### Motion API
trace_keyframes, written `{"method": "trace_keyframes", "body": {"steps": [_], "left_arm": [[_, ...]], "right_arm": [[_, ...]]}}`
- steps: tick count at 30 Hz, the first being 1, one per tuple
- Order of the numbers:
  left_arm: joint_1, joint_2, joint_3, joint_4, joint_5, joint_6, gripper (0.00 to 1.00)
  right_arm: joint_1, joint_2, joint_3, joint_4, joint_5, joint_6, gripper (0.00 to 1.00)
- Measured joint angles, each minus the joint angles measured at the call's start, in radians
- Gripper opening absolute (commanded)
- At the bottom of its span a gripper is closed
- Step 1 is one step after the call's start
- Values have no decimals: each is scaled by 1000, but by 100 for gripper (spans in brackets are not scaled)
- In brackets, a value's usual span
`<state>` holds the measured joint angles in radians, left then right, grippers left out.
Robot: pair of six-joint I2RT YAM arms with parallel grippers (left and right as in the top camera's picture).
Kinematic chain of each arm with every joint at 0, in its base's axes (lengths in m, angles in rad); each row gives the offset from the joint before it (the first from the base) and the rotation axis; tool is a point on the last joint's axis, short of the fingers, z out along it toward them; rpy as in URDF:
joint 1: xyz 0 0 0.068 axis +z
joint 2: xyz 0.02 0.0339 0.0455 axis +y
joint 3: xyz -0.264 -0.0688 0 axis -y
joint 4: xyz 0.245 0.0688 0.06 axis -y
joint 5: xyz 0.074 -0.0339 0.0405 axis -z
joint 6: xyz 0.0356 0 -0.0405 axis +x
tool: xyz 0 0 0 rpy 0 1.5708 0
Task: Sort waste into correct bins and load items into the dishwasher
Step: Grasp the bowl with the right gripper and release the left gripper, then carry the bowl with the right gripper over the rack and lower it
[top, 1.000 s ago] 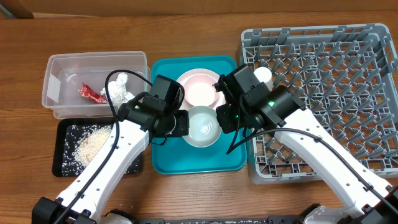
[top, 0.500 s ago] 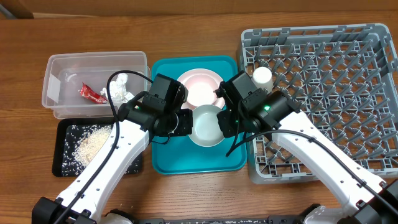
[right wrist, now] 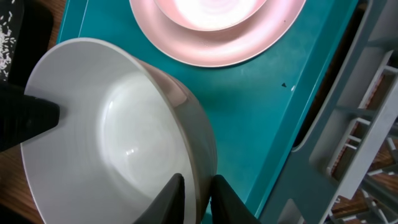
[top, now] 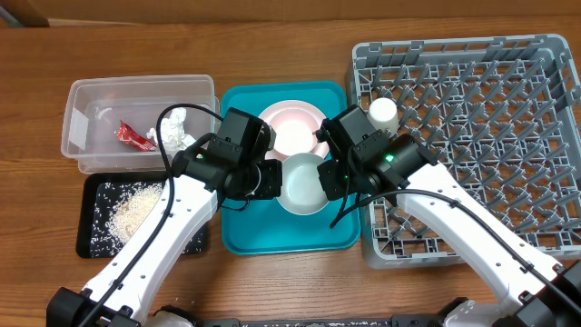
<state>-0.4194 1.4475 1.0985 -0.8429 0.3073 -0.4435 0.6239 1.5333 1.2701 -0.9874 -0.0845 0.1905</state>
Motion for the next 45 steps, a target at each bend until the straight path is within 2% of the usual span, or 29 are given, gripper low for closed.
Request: {"method": "trace_keyframes", "body": {"steps": [6, 10, 14, 18, 24, 31, 32, 34, 35, 40, 45], "left_arm": [[0, 0, 0, -2, 0, -2, 5], [0, 0, 0, 0, 15, -4, 20], [0, 0, 0, 21, 42, -4, 37], [0, 0, 12, 28, 74, -2, 43], [0, 0, 105, 27, 124, 11, 47], [0, 0, 180, 38, 183, 30, 57], [0, 0, 180, 37, 183, 31, 62], [0, 0, 180, 36, 182, 35, 96], [0, 0, 180, 35, 181, 33, 100], [0, 0, 180, 25, 156, 32, 100], [0, 0, 180, 24, 143, 32, 100]], "right_arm": [[-2, 0, -1, 21, 23, 4, 9], [-2, 0, -3, 39, 37, 8, 4], [0, 0, -3, 50, 46, 23, 4], [0, 0, -3, 55, 97, 34, 4], [0, 0, -3, 91, 256, 42, 4], [-2, 0, -4, 208, 570, 42, 4], [-6, 0, -4, 240, 629, 41, 4], [-19, 0, -4, 297, 727, 39, 4], [-31, 0, -4, 327, 773, 38, 4], [-150, 0, -4, 456, 941, 33, 4], [-319, 0, -5, 576, 1002, 16, 4]]}}
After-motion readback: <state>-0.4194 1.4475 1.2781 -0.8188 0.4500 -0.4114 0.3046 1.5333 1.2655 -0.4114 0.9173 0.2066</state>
